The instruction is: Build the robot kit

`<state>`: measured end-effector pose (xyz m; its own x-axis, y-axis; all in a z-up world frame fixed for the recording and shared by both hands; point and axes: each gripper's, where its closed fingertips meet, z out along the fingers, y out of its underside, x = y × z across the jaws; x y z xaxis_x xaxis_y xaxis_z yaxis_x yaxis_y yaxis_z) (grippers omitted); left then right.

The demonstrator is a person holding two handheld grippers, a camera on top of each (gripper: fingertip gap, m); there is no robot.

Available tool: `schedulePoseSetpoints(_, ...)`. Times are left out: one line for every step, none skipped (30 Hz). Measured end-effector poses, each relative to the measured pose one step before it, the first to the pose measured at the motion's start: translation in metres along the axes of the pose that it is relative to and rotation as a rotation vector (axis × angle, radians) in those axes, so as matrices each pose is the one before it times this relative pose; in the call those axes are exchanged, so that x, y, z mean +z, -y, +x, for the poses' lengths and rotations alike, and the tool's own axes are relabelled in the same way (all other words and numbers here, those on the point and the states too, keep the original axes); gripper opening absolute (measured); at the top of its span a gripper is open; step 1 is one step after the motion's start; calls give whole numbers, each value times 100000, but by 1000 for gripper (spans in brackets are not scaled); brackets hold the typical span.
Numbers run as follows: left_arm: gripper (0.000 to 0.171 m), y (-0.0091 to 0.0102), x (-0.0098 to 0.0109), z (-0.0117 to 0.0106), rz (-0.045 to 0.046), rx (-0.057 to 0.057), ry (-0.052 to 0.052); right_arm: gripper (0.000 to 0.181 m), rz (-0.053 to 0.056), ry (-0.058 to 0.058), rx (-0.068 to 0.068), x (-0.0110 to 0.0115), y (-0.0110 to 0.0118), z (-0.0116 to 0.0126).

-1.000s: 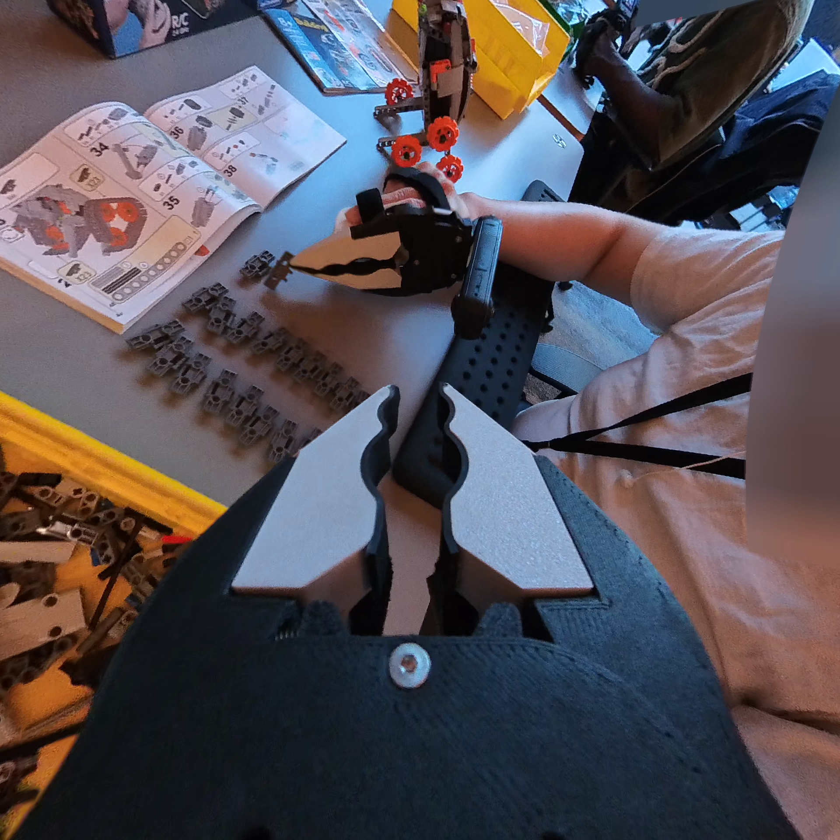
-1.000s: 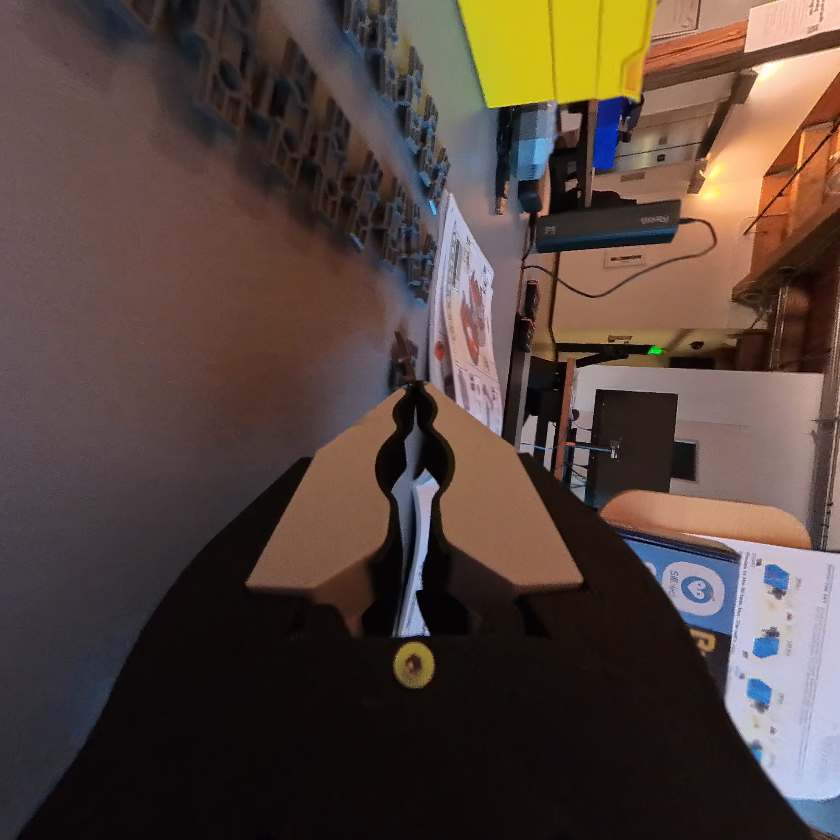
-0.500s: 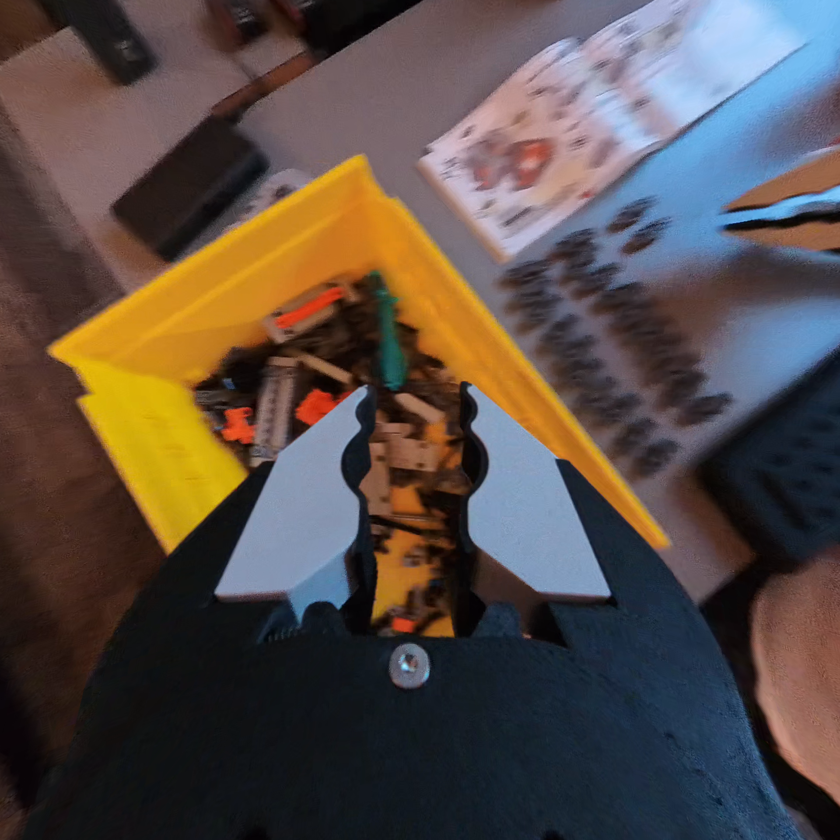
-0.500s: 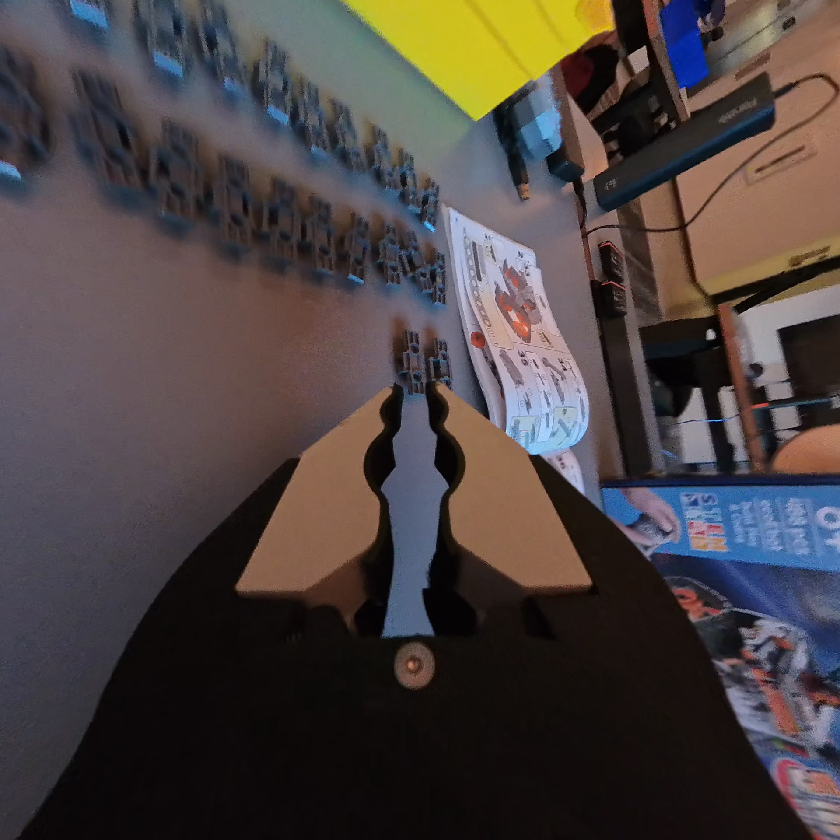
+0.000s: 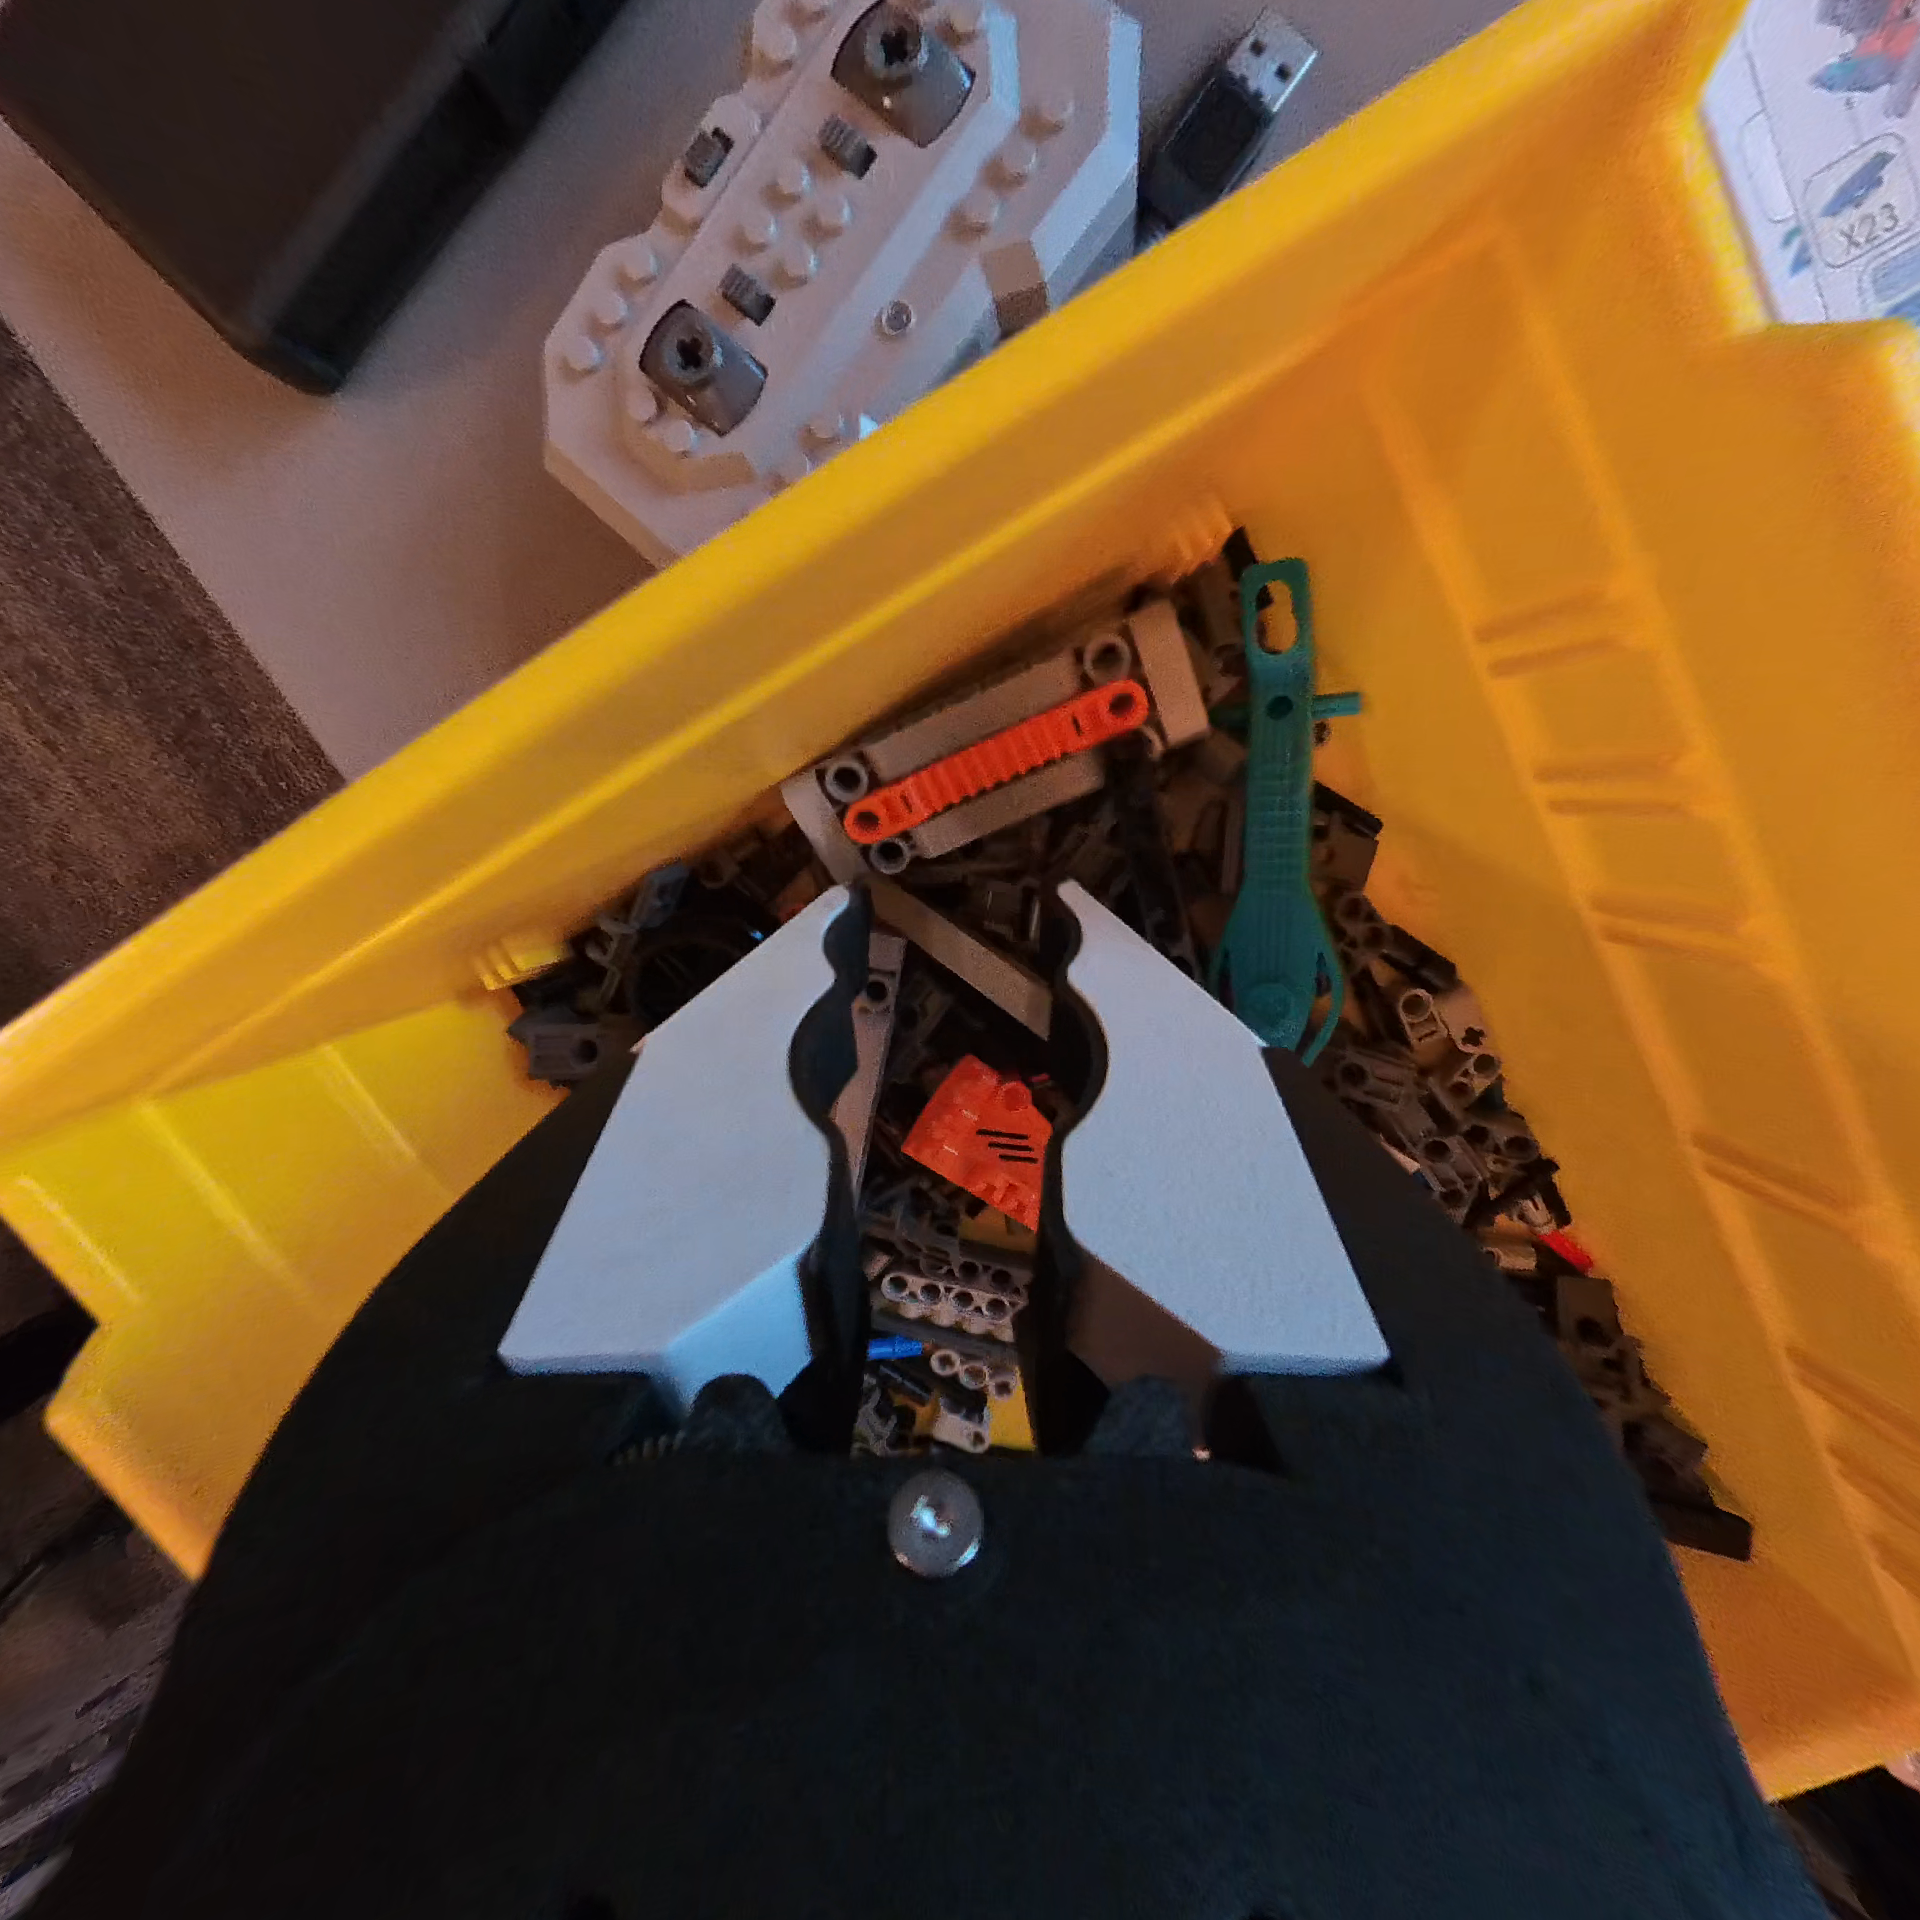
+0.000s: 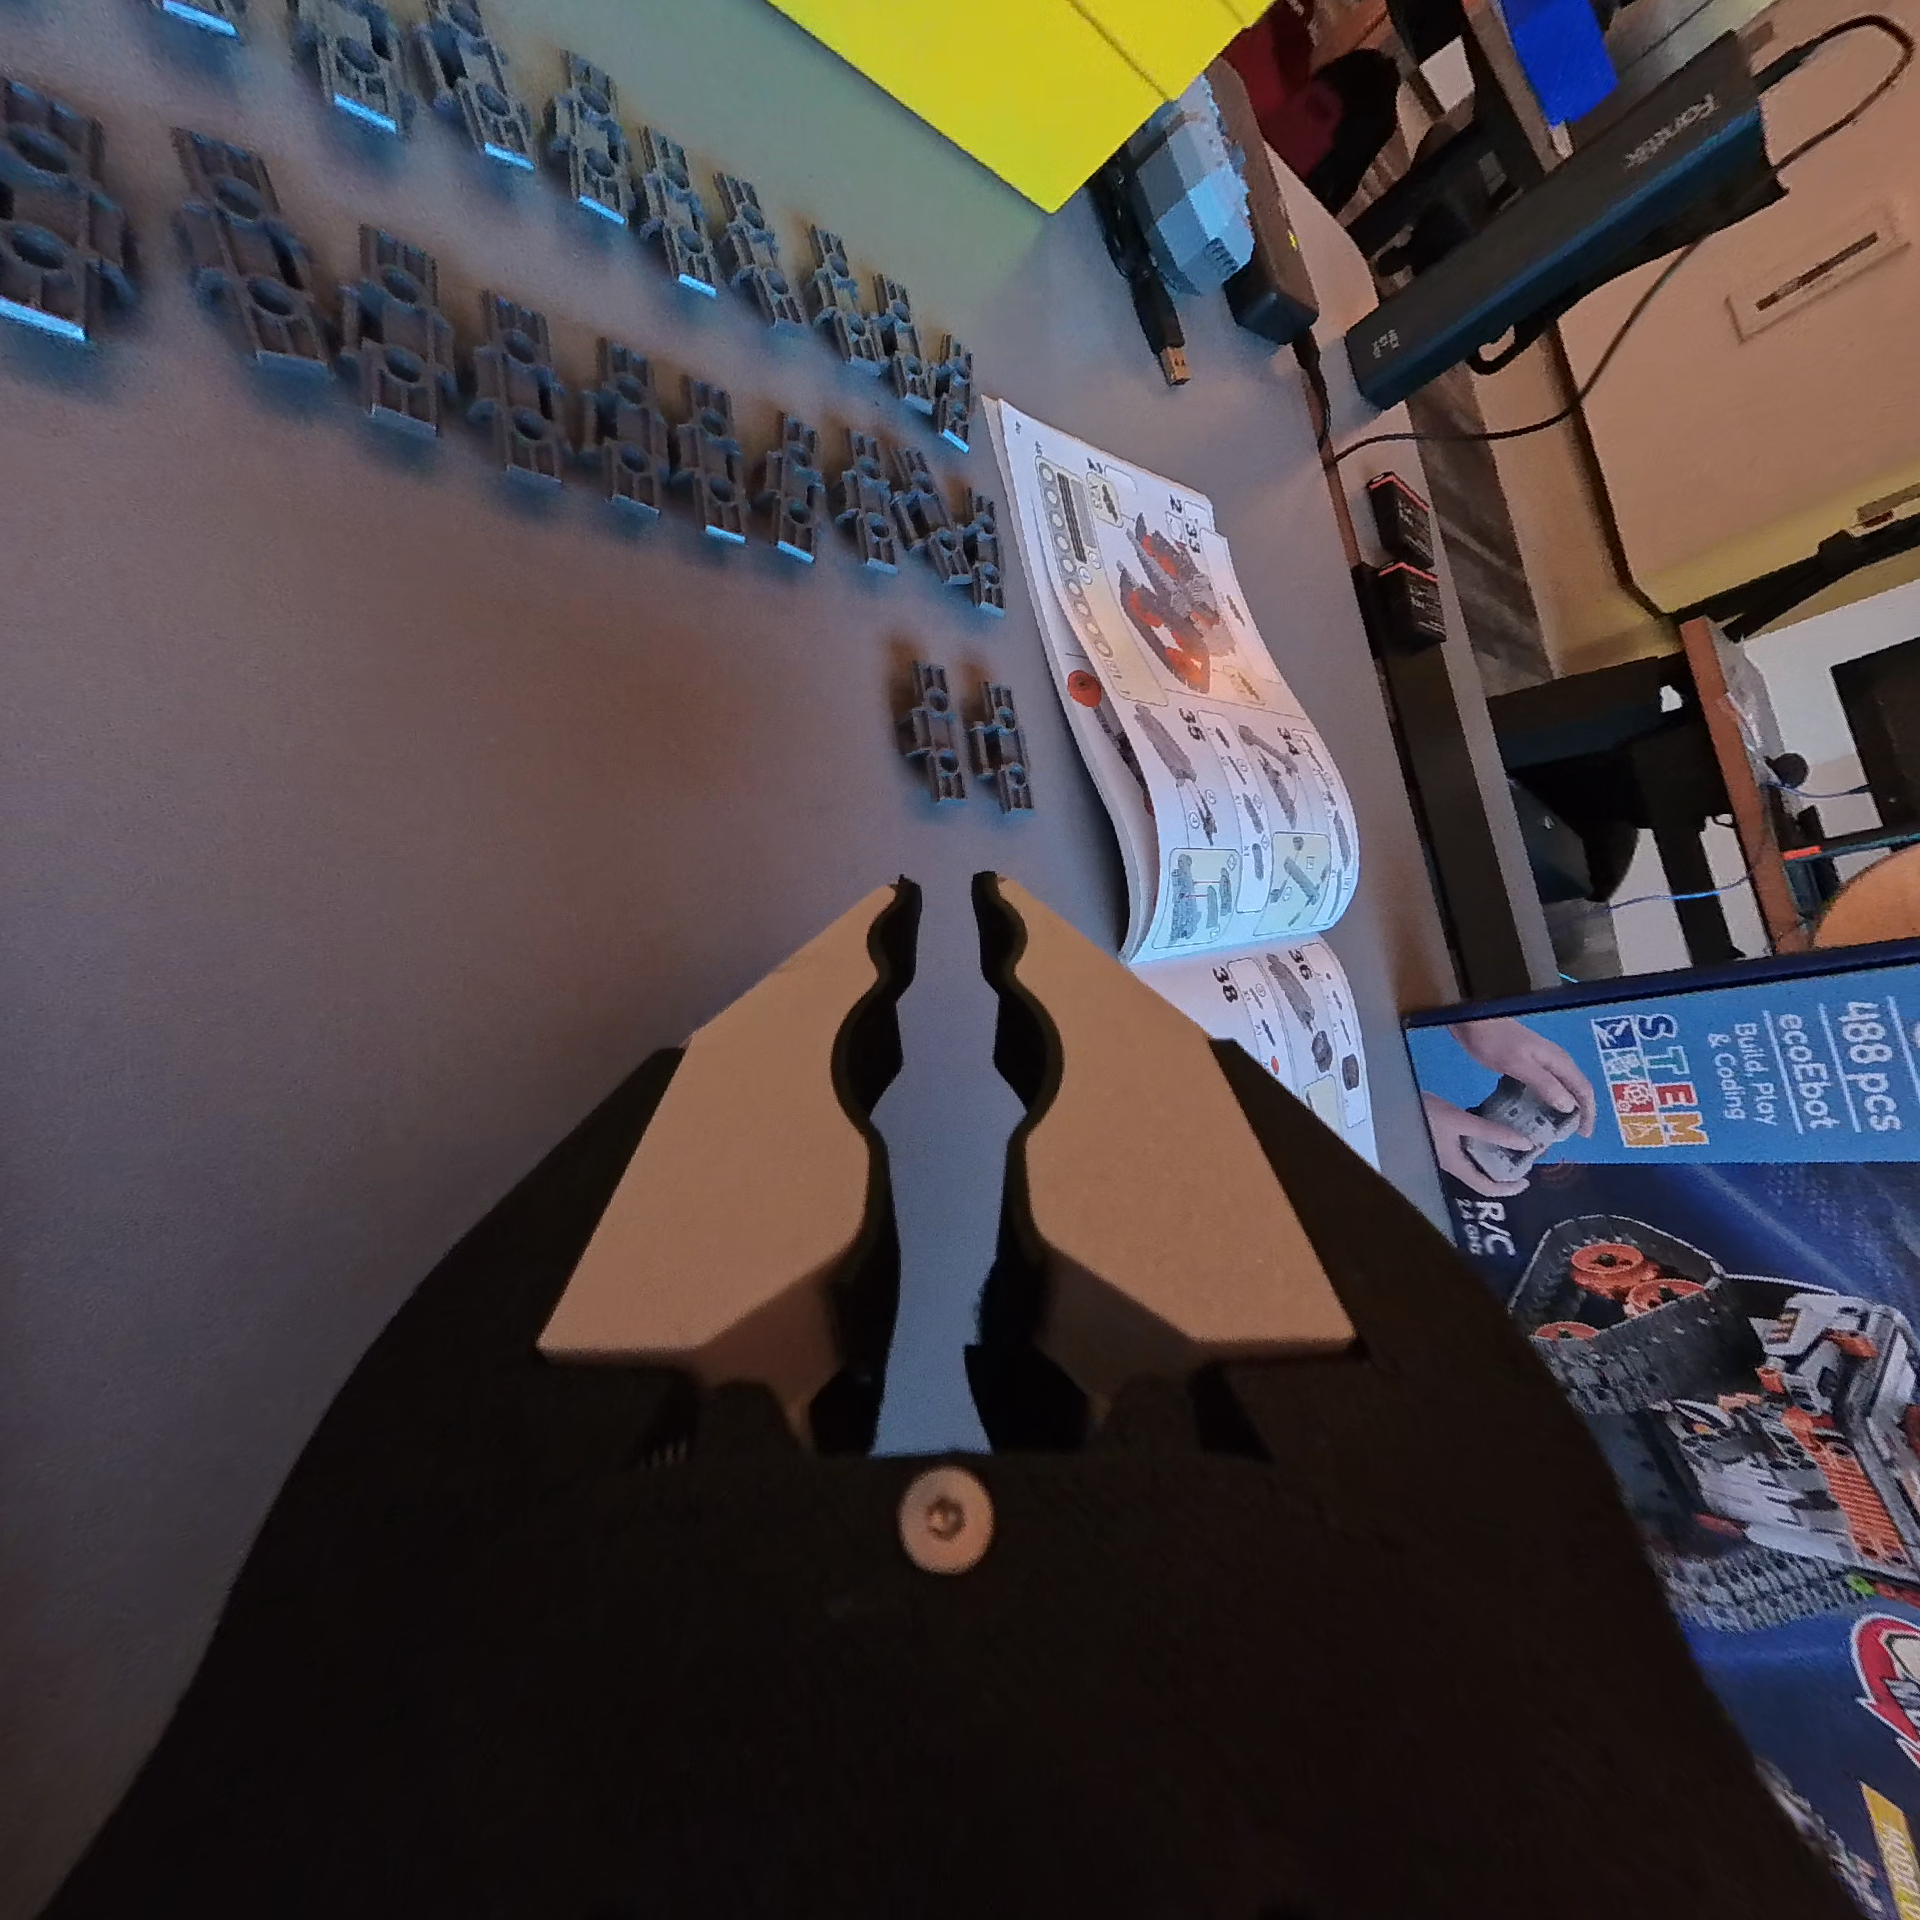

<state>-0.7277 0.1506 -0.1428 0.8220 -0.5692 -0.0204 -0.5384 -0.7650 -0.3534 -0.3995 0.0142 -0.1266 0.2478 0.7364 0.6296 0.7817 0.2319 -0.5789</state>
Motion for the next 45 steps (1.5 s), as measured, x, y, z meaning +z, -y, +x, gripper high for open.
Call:
schedulePoseSetpoints(35, 28, 249, -124, 51, -336, 300, 10, 521, 347, 970, -8, 47, 63)
schedulePoseSetpoints(42, 85, 202, -264, 586, 18, 1518, 10, 401, 386, 940, -22, 25, 62)
schedulePoseSetpoints(44, -55, 179, -136, -61, 593, 961, 10, 296, 399, 706, -23, -8, 37)
schedulePoseSetpoints(45, -36, 157, -185, 183, 619, 1263, 10, 161, 341, 322, -24, -32, 36)
schedulePoseSetpoints(46, 56, 120, -162, 707, -57, 947, 10, -9, 253, 250, -31, -51, 37)
schedulePoseSetpoints(47, 64, 145, 93, 604, -385, -861, 10, 90, 2, 264, -24, -24, 75)
schedulePoseSetpoints(48, 95, 88, 45, 816, -555, -858, 10, 48, -36, 145, -22, -26, 72)
schedulePoseSetpoints(48, 66, 63, 22, 815, -44, -701, 10, -81, 122, 114, -9, -40, 35)
schedulePoseSetpoints(47, -17, 12, -19, 451, 88, -379, 9, -6, 193, 211, -15, -22, 17)
schedulePoseSetpoints(42, -138, -46, -35, -160, -231, -259, 9, 78, 28, 178, 2, -8, 34)
schedulePoseSetpoints(36, -180, -57, 79, -242, 21, -618, 9, -65, 43, 10, -16, -44, 19)
schedulePoseSetpoints(36, -121, -93, 46, 314, 256, -110, 9, -158, 0, -119, -12, -59, 12)
schedulePoseSetpoints(36, -155, -143, 6, 193, 328, 293, 9, -100, -2, -171, -20, -47, 1)
schedulePoseSetpoints(36, -150, -208, 21, 212, 535, 446, 9, 1, 27, -156, -18, -27, 2)
schedulePoseSetpoints(36, -166, -274, 89, 258, 875, 283, 9, 14, 78, -57, -22, -5, -3)
schedulePoseSetpoints(36, -173, -358, 85, 319, 1087, 532, 9, 144, 143, 58, -12, 27, -17)
schedulePoseSetpoints(36, -178, -409, 28, 403, 1319, 1017, 9, 240, 250, 84, -16, 52, -22)
schedulePoseSetpoints(33, -181, -476, 15, 524, 1762, 1307, 9, 169, 256, 0, -6, 34, -45)
schedulePoseSetpoints(8, -190, -591, 153, 871, 2794, 888, 9, 104, 122, -182, -16, 37, -31)
schedulePoseSetpoints(0, -18, -655, -14, 2286, 3258, 2678, 9, 23, 43, -314, -17, 29, -27)
schedulePoseSetpoints(0, -46, -675, -206, 2015, 3101, 4070, 9, 1, 91, -320, -19, 36, -44)
schedulePoseSetpoints(1, -179, -597, -234, 1248, 2933, 4026, 9, 19, 141, -334, -12, 33, -56)
schedulePoseSetpoints(1, -322, -412, -99, 92, 2978, 2763, 9, -12, 228, -313, -3, 30, -77)
schedulePoseSetpoints(1, -402, -227, -146, -903, 2341, 2417, 9, -31, 147, -340, -3, 42, -61)
schedulePoseSetpoints(2, -330, -29, -220, -981, 1154, 2129, 9, 132, -71, -405, -9, 79, -21)
schedulePoseSetpoints(6, -156, 163, -45, -567, 200, 139, 9, 236, -8, -350, -7, 110, -38)
schedulePoseSetpoints(12, 19, 332, 85, -485, -732, -1474, 9, 274, 146, -255, 2, 113, -58)
schedulePoseSetpoints(23, 213, 436, 265, -325, -980, -3124, 9, 258, 206, -193, 7, 95, -67)
schedulePoseSetpoints(37, 512, 478, 401, 540, -155, -3910, 9, 245, 97, -152, 23, 79, -59)
schedulePoseSetpoints(43, 649, 466, 240, 1049, 1718, -2318, 9, 73, 193, -114, 33, 38, -71)
schedulePoseSetpoints(45, 618, 483, -25, 795, 4492, 298, 9, -194, 209, -38, 54, -17, -76)
schedulePoseSetpoints(48, 538, 483, -125, 295, 7091, 1967, 9, -388, -61, 29, 52, -73, -22)
schedulePoseSetpoints(48, 473, 441, -80, -50, 7964, 2339, 9, -358, -145, 74, 31, -72, 3)
schedulePoseSetpoints(44, 307, 409, -97, -934, 7454, 2489, 9, -279, -29, 113, 14, -74, 11)
schedulePoseSetpoints(38, 270, 349, -49, -1225, 5941, 1751, 9, -222, 52, 115, 12, -74, 2)
schedulePoseSetpoints(36, 351, 295, 219, -325, 4025, -599, 9, -161, 142, 170, 6, -63, 7)
schedulePoseSetpoints(35, 218, 304, 398, -795, 2586, -2381, 9, -97, 230, 204, 5, -58, 9)
schedulePoseSetpoints(36, -40, 315, 41, -1673, 1755, -485, 9, -166, 155, 252, 36, -75, 38)
schedulePoseSetpoints(36, -236, 300, -43, -2207, 1433, -151, 9, -220, 37, 339, 33, -89, 72)
schedulePoseSetpoints(34, -297, 266, -24, -2178, 451, -376, 9, -112, 143, 467, 52, -78, 64)
schedulePoseSetpoints(32, 32, 9, -71, 447, -284, 226, 9, -30, 302, 613, 46, -68, 40)
schedulePoseSetpoints(24, 87, -205, -157, 1571, -485, 1042, 9, 22, 506, 545, 37, -69, -2)
schedulePoseSetpoints(24, 136, -355, 67, 2351, -1412, -101, 9, -23, 453, 417, 21, -74, -14)
schedulePoseSetpoints(24, 109, -530, -67, 2603, -2500, 812, 9, -94, 361, 235, 10, -76, -20)
schedulePoseSetpoints(24, 168, -721, -116, 3535, -3429, 1127, 9, -163, 386, 61, -7, -86, -40)
